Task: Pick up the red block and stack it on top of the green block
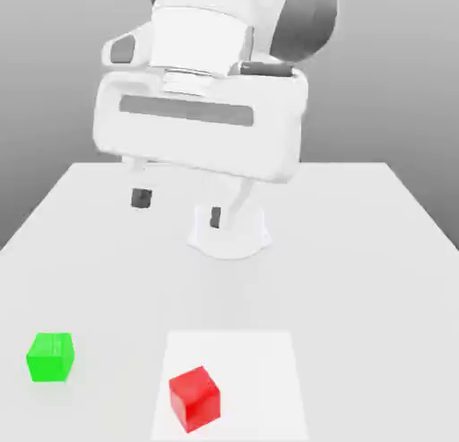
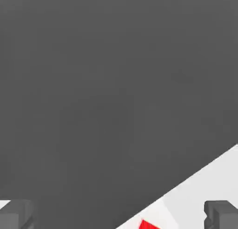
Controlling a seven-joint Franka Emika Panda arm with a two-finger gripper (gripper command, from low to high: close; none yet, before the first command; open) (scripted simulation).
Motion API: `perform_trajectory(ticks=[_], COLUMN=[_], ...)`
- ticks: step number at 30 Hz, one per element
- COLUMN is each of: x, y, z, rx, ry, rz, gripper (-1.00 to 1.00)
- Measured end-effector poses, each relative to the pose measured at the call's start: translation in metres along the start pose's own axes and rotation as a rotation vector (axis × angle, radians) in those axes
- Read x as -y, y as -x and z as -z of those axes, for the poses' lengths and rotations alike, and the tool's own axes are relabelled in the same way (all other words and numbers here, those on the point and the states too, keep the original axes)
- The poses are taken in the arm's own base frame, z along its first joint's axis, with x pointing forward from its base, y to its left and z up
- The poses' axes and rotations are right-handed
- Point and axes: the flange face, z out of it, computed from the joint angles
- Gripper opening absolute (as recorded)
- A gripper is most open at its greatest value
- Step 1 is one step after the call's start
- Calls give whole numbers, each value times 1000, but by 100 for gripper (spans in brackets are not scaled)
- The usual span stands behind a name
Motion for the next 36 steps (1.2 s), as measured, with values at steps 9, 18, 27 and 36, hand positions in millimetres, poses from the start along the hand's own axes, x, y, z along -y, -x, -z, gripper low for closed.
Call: perform_trajectory(ticks=[9, 18, 27, 36], x=[-61, -82, -70, -155], y=[20, 33, 22, -169], z=[-150, -219, -168, -141], rx=[111, 123, 121, 7], ry=[239, 260, 261, 303], rz=[-316, -348, -356, -1138], gripper=[0, -100, -100, -100])
